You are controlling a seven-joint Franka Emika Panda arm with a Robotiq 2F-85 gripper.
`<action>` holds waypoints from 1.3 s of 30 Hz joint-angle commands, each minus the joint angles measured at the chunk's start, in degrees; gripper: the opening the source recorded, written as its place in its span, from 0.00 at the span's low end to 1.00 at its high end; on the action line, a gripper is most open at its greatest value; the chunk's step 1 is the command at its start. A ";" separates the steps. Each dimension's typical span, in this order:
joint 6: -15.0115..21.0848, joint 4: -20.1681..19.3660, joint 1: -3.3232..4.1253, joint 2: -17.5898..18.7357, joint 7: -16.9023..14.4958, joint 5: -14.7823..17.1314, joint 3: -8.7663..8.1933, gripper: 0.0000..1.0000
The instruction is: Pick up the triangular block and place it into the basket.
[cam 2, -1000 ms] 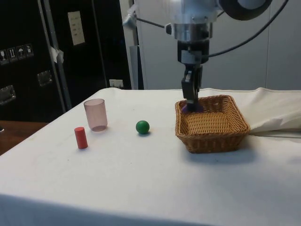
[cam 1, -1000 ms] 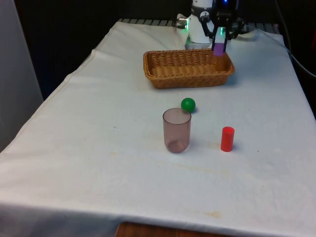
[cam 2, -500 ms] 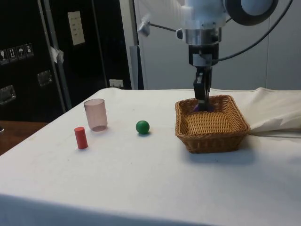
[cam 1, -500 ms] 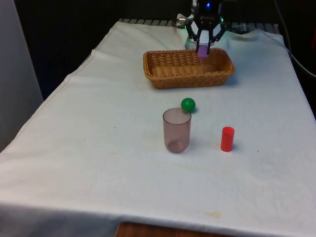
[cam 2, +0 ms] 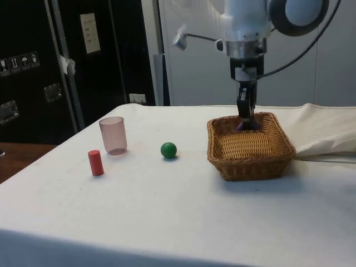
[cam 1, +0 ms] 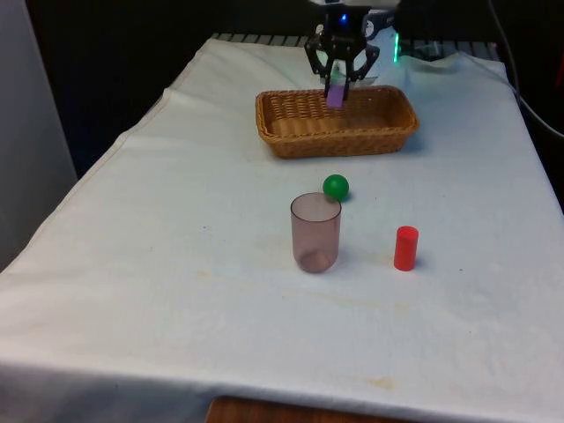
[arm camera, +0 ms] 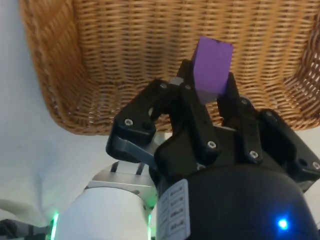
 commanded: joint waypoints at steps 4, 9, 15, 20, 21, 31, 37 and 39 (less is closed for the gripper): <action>2.92 0.23 0.00 2.64 -0.17 -1.03 -1.49 0.34; 7.85 0.97 -0.63 6.93 -0.34 -2.29 -2.75 0.34; 12.55 1.15 -0.17 10.89 -0.06 -1.89 -3.38 0.34; 13.87 1.03 0.23 11.75 0.57 -1.60 -3.21 0.41; 13.87 0.97 0.29 11.75 0.69 -1.55 -3.21 0.45; 13.92 0.92 0.52 11.69 0.97 -1.49 -3.15 0.93; 13.64 0.92 0.52 11.46 0.86 -1.43 -3.27 1.00; 13.18 0.97 0.46 11.00 0.69 -1.43 -3.32 1.00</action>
